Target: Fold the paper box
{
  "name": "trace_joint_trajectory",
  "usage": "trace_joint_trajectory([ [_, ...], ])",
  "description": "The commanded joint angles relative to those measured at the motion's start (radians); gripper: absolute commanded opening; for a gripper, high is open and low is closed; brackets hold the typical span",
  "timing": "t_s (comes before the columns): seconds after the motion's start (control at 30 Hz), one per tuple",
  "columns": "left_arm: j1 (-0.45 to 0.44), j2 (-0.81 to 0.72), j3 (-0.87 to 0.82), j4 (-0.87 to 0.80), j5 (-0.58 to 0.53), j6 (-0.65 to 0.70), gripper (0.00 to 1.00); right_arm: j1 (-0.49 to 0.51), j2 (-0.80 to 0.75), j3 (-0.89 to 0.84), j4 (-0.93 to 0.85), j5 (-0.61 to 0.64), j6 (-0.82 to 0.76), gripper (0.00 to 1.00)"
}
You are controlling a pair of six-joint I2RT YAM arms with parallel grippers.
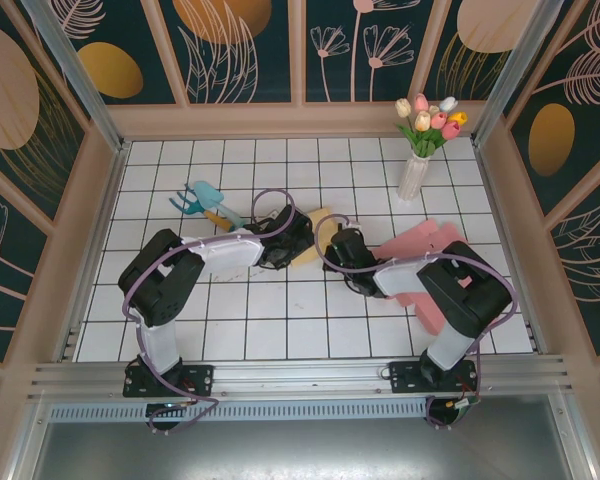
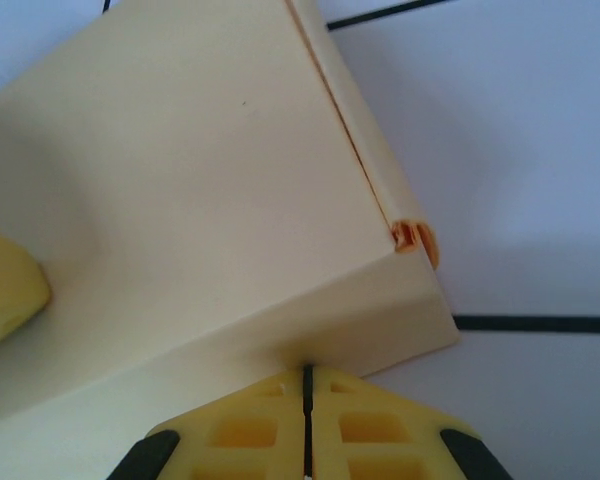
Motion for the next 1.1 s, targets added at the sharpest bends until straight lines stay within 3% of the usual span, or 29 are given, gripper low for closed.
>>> trace_joint_trajectory([
  [0.0, -0.017, 0.022, -0.010, -0.122, 0.092, 0.041, 0.81, -0.014, 0.009, 0.055, 0.026, -0.028, -0.014, 0.11],
  [0.2, -0.017, -0.043, 0.006, -0.153, 0.060, 0.081, 0.85, -0.060, -0.022, 0.013, 0.013, -0.082, -0.005, 0.12],
  [0.4, -0.016, -0.197, -0.041, -0.085, -0.079, 0.213, 0.85, -0.065, -0.077, -0.027, -0.009, -0.101, -0.031, 0.11],
  [0.5, -0.017, -0.275, -0.064, 0.007, -0.124, 0.341, 0.86, -0.065, -0.108, -0.044, -0.015, -0.110, -0.021, 0.10],
  [0.57, -0.013, -0.312, -0.076, 0.086, -0.135, 0.463, 0.86, -0.067, -0.128, -0.046, -0.029, -0.100, 0.005, 0.00],
  [0.7, -0.001, -0.342, -0.078, 0.220, -0.112, 0.736, 0.87, -0.068, -0.135, -0.045, -0.032, -0.120, 0.015, 0.00],
  [0.83, 0.065, -0.231, 0.021, 0.193, -0.065, 0.908, 0.86, -0.086, -0.119, -0.038, -0.030, -0.137, 0.039, 0.00],
  [0.97, 0.153, -0.026, 0.128, 0.171, 0.132, 0.915, 0.73, -0.151, -0.089, -0.028, -0.025, -0.204, 0.048, 0.00],
  [1.07, 0.184, 0.060, 0.151, 0.201, 0.188, 0.888, 0.71, -0.211, -0.060, -0.028, -0.003, -0.275, 0.047, 0.00],
])
